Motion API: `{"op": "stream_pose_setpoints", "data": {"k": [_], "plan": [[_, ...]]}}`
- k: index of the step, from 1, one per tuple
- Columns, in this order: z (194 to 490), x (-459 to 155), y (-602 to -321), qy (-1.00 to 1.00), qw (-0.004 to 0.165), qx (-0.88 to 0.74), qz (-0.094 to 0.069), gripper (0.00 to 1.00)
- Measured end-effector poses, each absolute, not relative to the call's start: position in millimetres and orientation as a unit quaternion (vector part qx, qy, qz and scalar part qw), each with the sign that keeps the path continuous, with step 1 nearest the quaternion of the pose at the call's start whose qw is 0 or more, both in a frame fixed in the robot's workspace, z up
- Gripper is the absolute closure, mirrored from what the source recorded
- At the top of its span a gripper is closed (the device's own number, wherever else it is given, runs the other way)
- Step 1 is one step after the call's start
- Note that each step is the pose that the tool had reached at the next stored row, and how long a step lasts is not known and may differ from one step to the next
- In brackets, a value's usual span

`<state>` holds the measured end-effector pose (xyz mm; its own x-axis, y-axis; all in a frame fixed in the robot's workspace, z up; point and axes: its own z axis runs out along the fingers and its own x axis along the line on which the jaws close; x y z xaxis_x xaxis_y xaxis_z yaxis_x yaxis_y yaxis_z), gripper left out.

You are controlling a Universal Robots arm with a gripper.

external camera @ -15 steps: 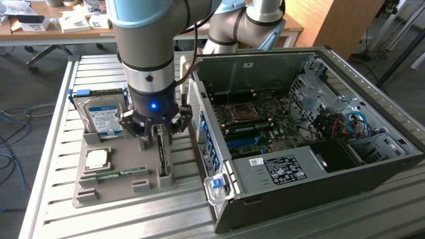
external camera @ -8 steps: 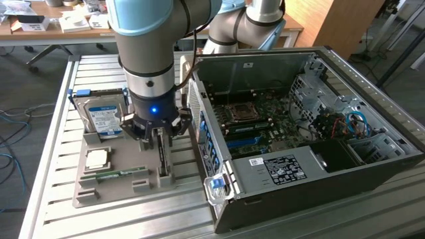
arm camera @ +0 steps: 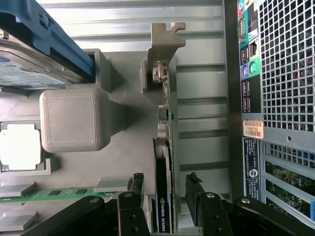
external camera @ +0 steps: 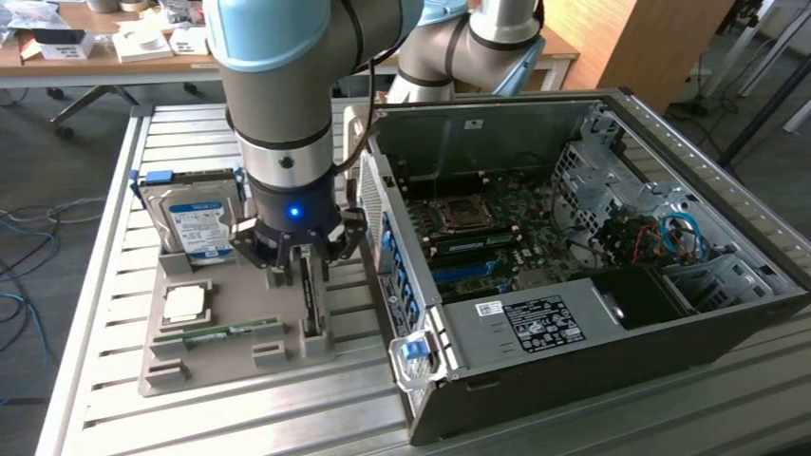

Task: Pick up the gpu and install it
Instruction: 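Pick up the gpu and move the gpu toward the slot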

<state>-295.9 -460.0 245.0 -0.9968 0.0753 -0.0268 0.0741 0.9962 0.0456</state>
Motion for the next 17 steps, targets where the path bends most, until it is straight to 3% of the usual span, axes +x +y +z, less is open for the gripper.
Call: {"op": "stream_pose_setpoints", "data": {"k": [17], "plan": [[237.5,-295.9,-456.7,0.999,0.014,0.038,0.022,0.53]]}}
